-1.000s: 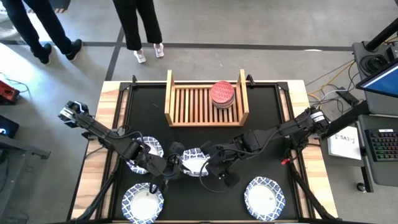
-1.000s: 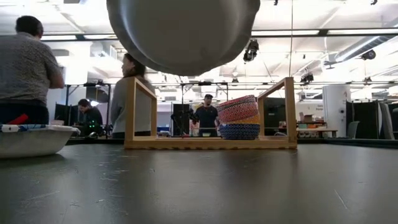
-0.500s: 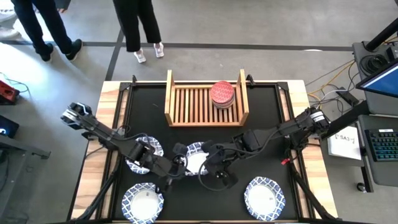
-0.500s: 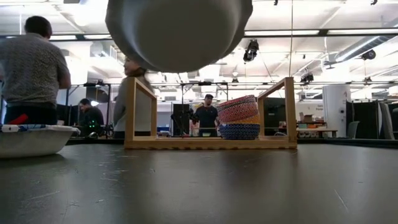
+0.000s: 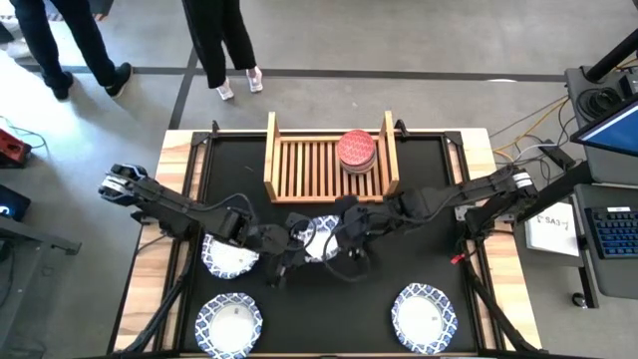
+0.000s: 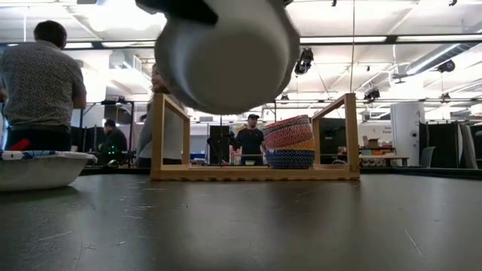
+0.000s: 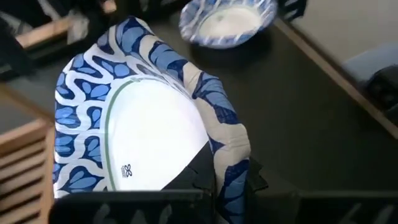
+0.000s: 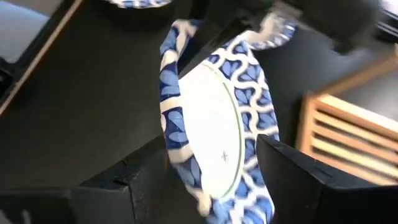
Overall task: Place and stack bowls onto a shelf
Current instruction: Put the white blue patterned bowl on the shelf
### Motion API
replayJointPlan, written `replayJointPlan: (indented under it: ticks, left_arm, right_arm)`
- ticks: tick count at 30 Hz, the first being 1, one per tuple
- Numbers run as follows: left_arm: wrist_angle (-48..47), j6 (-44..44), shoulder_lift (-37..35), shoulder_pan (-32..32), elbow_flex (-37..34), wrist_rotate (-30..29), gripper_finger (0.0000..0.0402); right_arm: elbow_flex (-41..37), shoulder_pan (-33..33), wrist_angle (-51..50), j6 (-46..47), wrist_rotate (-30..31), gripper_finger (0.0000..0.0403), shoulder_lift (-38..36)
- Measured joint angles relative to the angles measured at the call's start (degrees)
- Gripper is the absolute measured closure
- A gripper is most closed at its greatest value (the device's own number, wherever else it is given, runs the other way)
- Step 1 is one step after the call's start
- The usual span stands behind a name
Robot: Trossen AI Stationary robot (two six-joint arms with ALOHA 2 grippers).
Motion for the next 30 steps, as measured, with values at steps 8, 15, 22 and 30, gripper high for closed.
replayJointPlan:
  ticks: [8, 15, 22, 30]
  left_arm:
    - [-5.71, 0.69, -0.08, 11.00, -0.13, -5.29, 0.0402]
    - [-4.56, -0.59, -0.08, 22.69, -2.29, -7.74, 0.0401]
    - [2.18, -1.74, -0.04, 30.12, -6.32, -7.78, 0.0401]
    - [6.55, -0.81, 3.04, 31.94, -7.11, -7.78, 0.0401]
  right_arm:
    - [0.01, -5.80, -5.58, 4.33, 0.33, 0.0161, -3.23]
    - [0.00, -8.63, -12.19, 7.75, 0.31, 0.0171, -3.48]
    - [-0.01, -8.89, -16.45, 9.29, 0.25, 0.0172, -3.48]
    - [-0.02, -8.89, -17.52, 9.55, 0.23, 0.0172, -3.50]
